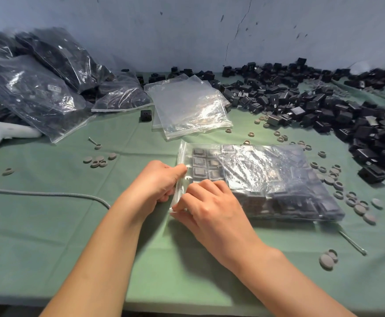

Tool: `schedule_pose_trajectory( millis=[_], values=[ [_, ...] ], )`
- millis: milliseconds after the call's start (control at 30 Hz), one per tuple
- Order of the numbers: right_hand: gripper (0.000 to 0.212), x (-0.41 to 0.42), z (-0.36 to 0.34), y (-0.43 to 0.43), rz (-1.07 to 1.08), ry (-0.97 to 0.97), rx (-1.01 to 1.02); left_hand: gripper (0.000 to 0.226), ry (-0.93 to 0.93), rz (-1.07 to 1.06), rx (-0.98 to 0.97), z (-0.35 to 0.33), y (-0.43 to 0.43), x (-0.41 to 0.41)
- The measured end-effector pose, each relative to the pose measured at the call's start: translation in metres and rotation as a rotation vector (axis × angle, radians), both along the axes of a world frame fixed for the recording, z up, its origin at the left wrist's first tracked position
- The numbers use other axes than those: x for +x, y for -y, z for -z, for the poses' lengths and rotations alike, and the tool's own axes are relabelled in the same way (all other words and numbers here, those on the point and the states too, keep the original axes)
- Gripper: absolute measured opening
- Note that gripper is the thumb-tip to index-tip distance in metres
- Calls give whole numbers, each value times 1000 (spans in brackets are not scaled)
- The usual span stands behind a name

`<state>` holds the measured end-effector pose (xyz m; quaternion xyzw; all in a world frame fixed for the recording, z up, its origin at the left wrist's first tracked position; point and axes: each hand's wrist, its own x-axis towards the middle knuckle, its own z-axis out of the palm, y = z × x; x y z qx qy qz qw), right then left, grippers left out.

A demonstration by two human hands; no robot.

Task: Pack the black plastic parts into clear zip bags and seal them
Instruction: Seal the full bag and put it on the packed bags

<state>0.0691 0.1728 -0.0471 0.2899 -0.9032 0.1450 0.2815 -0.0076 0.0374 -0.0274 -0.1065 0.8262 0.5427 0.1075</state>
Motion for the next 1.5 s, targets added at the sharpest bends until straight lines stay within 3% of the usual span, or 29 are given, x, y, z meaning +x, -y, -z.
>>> schedule_pose_trajectory(
  millis=[233, 400, 867, 1200, 1367, 1500],
  values=[
    [11, -6, -3, -4, -77, 80, -100, 44, -41, -4, -33, -1, -4, -7],
    [10, -9, -8, -4, -114, 139, -41, 45, -78, -29, -60, -1, -7, -13],
    [7, -30, -27, -13, -292, 483, -68, 52, -142, -149, -116, 0, -19, -50],
    [6, -25, -32, -19, -302, 479, -83, 53, -200, -216, -2, 3, -26, -64],
    [15, -23, -31, -21, -310, 461, 43, 44, -216, -271, -4, 3, -31, -62],
    [29, -24, -43, -34, -241, 385, -144, 29, -129, -222, 121, -3, -29, -53]
  ],
)
